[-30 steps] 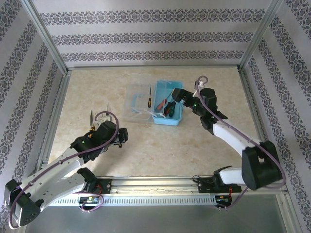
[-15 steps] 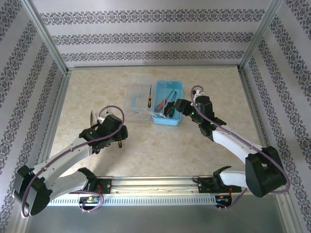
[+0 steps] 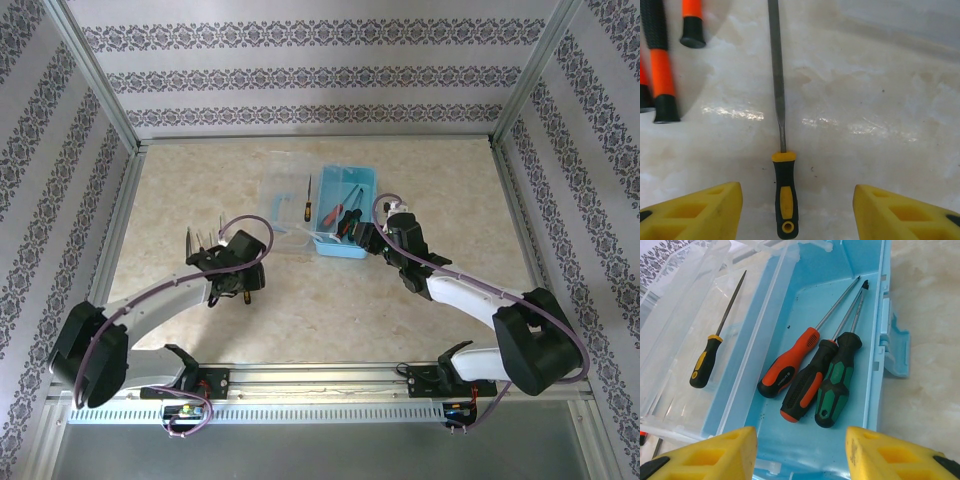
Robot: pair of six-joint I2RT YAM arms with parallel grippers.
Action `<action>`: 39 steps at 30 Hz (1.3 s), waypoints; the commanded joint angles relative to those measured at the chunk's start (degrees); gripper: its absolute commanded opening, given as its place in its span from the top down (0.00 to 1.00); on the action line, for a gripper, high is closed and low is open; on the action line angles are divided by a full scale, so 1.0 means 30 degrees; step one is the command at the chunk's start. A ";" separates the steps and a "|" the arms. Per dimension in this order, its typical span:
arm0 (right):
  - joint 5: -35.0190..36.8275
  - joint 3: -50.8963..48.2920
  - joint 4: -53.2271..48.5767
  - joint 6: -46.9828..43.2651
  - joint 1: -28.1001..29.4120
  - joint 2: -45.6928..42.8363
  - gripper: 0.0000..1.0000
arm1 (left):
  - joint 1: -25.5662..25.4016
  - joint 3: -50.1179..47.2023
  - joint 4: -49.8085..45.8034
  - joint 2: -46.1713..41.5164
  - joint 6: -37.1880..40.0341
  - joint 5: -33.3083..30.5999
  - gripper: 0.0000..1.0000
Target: Pack the tool kit
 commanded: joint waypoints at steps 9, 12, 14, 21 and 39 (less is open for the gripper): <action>-0.0085 0.0040 0.0563 0.0033 0.0227 -0.0498 0.50 | 0.0223 0.0267 -0.0284 0.1804 -0.0150 0.0153 0.53; 0.0017 -0.0004 0.0562 0.0074 0.0228 -0.0518 0.50 | 0.0219 -0.0420 0.0040 0.1704 -0.0336 0.0548 0.54; -0.0152 0.0054 0.0562 0.0189 0.0228 -0.0406 0.50 | 0.0240 -0.1038 0.0727 0.1863 -0.0336 0.0919 0.54; -0.0778 0.0231 0.0592 0.0431 0.0228 -0.0192 0.48 | 0.0237 -0.1849 0.1861 0.2411 -0.0499 0.0707 0.73; -0.2121 0.0465 0.0577 0.0753 0.0227 -0.0176 0.48 | 0.0240 -0.0180 -0.3043 -0.3013 0.1485 -0.0719 0.88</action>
